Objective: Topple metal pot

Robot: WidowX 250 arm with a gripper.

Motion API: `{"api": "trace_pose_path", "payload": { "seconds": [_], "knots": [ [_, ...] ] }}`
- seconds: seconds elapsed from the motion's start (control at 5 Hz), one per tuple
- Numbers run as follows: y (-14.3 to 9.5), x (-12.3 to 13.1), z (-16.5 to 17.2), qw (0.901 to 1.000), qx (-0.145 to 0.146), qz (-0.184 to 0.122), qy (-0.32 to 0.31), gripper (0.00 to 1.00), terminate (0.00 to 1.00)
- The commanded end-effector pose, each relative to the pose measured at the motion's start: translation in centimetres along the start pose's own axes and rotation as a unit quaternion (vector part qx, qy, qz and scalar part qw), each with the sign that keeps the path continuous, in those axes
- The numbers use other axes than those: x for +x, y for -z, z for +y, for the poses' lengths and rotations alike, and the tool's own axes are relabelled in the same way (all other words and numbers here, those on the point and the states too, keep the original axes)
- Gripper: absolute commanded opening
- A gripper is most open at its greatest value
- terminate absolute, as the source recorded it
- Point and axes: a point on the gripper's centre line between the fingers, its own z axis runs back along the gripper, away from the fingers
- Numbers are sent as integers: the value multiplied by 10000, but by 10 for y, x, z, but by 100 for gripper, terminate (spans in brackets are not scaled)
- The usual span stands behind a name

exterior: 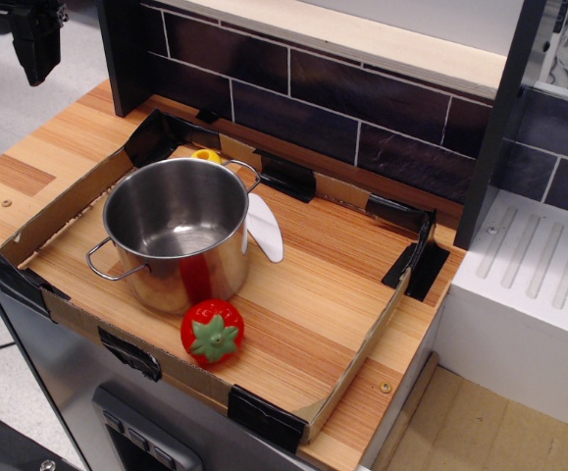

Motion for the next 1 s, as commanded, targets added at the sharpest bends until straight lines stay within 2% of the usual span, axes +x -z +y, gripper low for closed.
{"api": "trace_pose_path", "payload": {
  "seconds": [0.0,0.2,0.4,0.6,0.8],
  "knots": [
    [0,0,0,10000,0,0,0,100,0],
    [2,9,-1,9953,-929,39,276,100,0],
    [16,20,-9,9868,-1482,134,640,100,0],
    [27,20,-19,9822,-1653,284,841,100,0],
    [44,12,-34,9823,-1587,233,970,100,0]
  ]
}}
